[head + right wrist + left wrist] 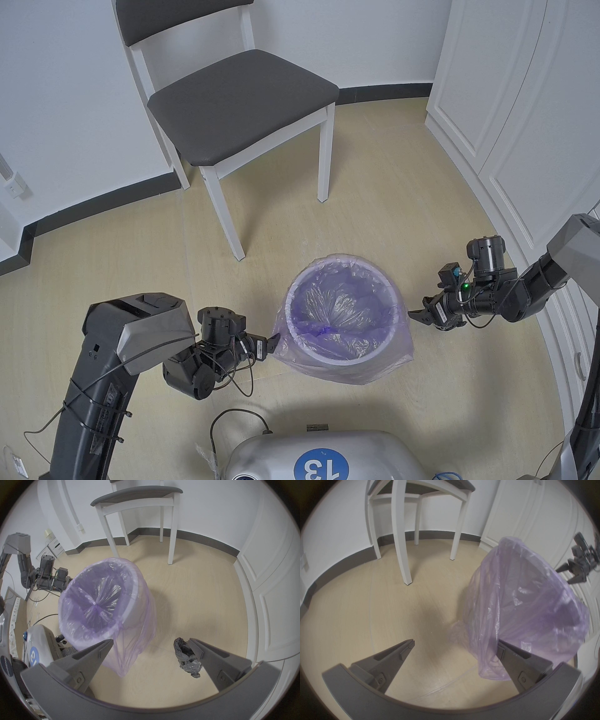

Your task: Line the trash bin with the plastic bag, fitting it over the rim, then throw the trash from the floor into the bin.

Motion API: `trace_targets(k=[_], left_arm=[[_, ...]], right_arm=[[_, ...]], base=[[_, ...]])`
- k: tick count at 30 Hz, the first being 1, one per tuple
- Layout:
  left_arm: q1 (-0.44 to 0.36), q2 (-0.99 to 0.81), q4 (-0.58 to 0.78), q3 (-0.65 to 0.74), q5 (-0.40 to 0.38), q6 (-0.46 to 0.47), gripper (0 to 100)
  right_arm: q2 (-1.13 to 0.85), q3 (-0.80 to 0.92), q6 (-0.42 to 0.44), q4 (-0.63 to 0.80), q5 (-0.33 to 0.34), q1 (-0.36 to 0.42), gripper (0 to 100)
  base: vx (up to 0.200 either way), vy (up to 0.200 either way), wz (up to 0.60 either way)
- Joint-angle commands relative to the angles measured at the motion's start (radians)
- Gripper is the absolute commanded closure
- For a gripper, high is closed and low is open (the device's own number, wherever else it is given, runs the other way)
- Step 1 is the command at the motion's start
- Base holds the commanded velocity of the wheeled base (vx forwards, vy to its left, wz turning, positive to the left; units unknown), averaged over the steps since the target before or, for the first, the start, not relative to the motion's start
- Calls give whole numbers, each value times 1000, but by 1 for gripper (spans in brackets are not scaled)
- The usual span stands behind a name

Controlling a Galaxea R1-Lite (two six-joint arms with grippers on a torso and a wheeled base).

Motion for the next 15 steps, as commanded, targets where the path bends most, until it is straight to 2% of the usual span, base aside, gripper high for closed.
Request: trace_targets(k=[1, 7, 15], left_arm=[[-18, 8, -21, -43, 9, -29, 0], [-20, 45, -179, -48, 9, -47, 0], [-20, 42, -213, -42, 7, -52, 0]], right_arm=[[64, -48, 24, -2, -9, 5, 0], [122, -76, 25, -3, -11, 7, 0], [270, -185, 29, -2, -16, 17, 0]], base=[[0, 0, 0], [0, 0, 0], [0, 0, 0]])
